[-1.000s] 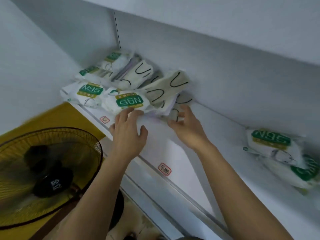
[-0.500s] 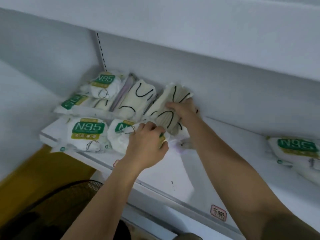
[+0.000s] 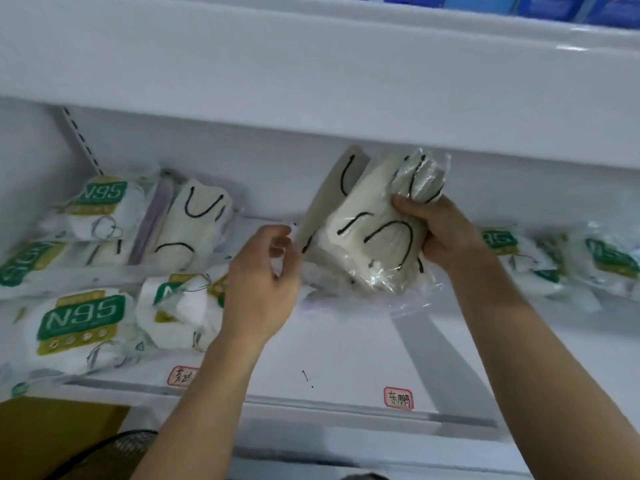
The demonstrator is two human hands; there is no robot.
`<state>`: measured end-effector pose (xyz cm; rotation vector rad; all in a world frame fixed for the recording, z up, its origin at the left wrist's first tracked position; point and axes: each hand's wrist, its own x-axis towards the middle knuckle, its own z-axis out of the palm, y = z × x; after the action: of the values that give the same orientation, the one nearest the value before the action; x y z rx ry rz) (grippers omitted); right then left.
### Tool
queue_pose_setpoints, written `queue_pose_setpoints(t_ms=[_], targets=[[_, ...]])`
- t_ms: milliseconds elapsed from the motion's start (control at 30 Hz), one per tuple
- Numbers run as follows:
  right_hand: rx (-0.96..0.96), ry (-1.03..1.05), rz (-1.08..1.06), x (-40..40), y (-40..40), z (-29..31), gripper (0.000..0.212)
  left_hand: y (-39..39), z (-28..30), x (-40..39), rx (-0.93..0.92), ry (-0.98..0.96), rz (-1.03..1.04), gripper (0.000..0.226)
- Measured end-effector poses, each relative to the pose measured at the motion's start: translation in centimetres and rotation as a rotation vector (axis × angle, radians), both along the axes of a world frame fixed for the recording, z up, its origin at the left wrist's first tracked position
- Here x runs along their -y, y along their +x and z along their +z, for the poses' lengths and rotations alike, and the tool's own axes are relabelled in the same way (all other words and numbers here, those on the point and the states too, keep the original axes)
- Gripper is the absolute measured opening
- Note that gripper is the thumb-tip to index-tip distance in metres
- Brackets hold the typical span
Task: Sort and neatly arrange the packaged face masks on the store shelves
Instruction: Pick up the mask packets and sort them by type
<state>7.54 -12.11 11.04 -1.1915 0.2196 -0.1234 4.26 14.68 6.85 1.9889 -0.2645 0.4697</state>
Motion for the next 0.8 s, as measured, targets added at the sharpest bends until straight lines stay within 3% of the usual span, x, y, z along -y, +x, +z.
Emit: queue_pose_setpoints(t_ms=[67, 133, 200, 233, 333, 400, 500, 567, 600, 700, 800], targets=[[-0.008, -0.001, -0.003, 1.9, -2.3, 0.2, 0.045, 1.2, 0.7, 2.5, -0.180, -0.306, -0.165, 0.053], [-0.020, 0.010, 0.010, 3.1, -4.3, 0.0, 0.045, 2.1, 1.3, 4.9, -0.540, -0.549, -0.407, 0.064], [-0.033, -0.025, -0.029, 3.9, -5.4, -1.2, 0.039, 2.3, 1.4, 7.4, -0.838, -0.539, -0.587, 0.040], [-0.045, -0.109, -0.092, 4.3, -5.6, -2.1, 0.040, 2.1, 0.9, 8.8, -0.890, -0.460, -0.594, 0.027], [-0.149, -0.503, -0.353, 5.8, -6.1, -5.6, 0.057, 1.1, -1.9, 13.5, -0.743, -0.262, -0.383, 0.014], [-0.179, -0.536, -0.388, 6.5, -6.7, -8.0, 0.054, 0.5, -3.8, 15.0, -0.559, -0.158, -0.198, 0.019], [-0.128, -0.477, -0.431, 7.1, -7.9, -10.0, 0.027, 1.0, -5.8, 15.3, -0.469, -0.158, -0.165, 0.047], [-0.090, -0.517, -0.441, 7.3, -7.7, -10.4, 0.020, 1.2, -6.7, 15.2, -0.455, -0.140, -0.145, 0.078], [-0.084, -0.522, -0.438, 7.4, -7.6, -10.6, 0.020, 1.0, -7.0, 15.4, -0.416, -0.109, -0.141, 0.081], [-0.077, -0.526, -0.391, 7.6, -7.6, -10.6, 0.024, -0.1, -6.5, 15.7, -0.245, 0.102, -0.202, 0.055], [-0.053, -0.673, -0.308, 7.5, -7.9, -10.4, 0.029, -1.4, -5.4, 16.5, -0.222, 0.174, -0.218, 0.053]])
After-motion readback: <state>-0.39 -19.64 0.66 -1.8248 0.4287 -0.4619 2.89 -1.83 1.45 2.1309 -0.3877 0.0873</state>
